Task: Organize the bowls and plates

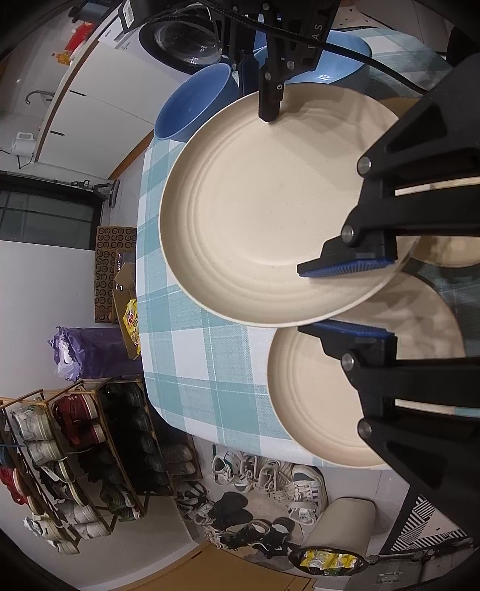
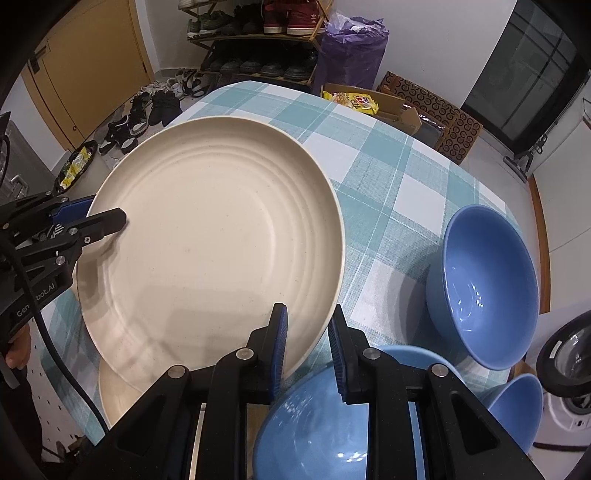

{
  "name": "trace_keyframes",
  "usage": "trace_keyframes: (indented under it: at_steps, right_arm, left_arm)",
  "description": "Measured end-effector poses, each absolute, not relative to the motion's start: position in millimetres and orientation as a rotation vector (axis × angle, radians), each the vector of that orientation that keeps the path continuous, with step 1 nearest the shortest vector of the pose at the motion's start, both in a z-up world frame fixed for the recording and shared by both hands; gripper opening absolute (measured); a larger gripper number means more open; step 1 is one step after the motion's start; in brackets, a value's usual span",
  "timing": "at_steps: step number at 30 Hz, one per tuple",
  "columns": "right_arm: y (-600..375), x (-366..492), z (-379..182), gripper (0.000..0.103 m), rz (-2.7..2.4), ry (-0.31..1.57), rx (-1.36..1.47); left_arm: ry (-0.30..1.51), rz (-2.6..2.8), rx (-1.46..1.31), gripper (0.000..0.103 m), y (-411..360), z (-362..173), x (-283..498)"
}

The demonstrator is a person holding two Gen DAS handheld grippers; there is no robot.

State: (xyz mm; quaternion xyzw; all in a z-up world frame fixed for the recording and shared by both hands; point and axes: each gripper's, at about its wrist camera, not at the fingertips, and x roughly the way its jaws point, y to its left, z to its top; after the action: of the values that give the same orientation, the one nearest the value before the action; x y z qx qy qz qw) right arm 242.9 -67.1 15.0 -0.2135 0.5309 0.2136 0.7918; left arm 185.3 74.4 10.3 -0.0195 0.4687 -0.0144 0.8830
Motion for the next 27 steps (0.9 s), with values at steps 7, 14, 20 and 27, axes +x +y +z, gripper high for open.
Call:
trace_keyframes:
  at_steps: [7, 14, 20, 27]
  right_arm:
    - [-68.0, 222.1, 21.1, 0.022, 0.476, 1.121, -0.456]
    - [-69.7, 202.0, 23.8, 0.022, 0.494, 1.107, -0.457]
    - [-71.7, 188.5, 24.9, 0.022, 0.505, 1.095, -0.455]
    - [-74.9, 170.6, 25.5, 0.022, 0.515, 1.078, -0.454]
  left_arm:
    - [0.959, -0.017, -0.038, 0.021, 74.6, 16.1, 165.2]
    - [0.943, -0.008, -0.041, 0.021, 74.5, 18.5, 148.3]
    - [0.933, -0.003, -0.044, 0.021, 73.3, 17.2, 136.4]
    - [0.923, 0.001, -0.042, 0.021, 69.7, 13.2, 121.0]
